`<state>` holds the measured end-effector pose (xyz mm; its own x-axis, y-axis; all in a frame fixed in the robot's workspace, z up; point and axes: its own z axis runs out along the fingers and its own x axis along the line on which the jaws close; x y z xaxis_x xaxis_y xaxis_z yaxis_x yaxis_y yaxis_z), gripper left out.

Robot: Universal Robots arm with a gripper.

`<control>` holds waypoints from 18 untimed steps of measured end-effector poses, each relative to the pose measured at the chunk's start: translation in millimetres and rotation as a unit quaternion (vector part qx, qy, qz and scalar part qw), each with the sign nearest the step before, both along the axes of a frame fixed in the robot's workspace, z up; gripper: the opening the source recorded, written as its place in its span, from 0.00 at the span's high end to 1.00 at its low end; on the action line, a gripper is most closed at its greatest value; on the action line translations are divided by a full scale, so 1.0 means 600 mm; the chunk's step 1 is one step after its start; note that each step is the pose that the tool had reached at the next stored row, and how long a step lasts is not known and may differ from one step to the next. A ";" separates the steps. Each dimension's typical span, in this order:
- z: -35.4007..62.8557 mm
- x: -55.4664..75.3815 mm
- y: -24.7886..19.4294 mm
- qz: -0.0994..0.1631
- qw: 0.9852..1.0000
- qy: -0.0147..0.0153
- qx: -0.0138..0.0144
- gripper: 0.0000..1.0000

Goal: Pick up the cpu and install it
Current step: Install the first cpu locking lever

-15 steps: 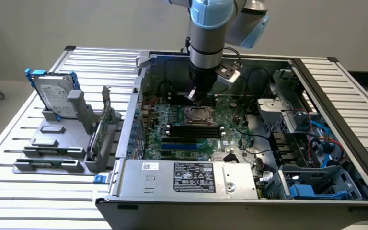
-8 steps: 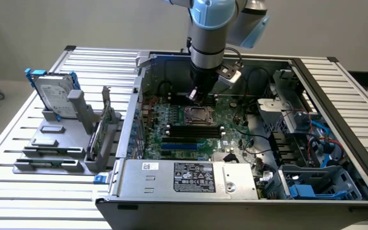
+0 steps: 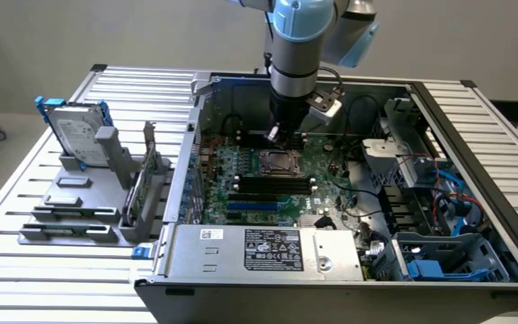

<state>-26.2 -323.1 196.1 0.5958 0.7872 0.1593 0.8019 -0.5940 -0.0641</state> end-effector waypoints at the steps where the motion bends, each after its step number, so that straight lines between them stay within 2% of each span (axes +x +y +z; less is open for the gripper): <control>1: 0.000 0.000 0.0000 0.000 1.000 0.000 0.000 0.89; 18: 0.000 0.003 -0.0015 -0.011 1.000 0.000 0.001 0.89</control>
<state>-24.1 -323.9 195.8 0.6129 0.7737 0.1603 0.7888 -0.6112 -0.0654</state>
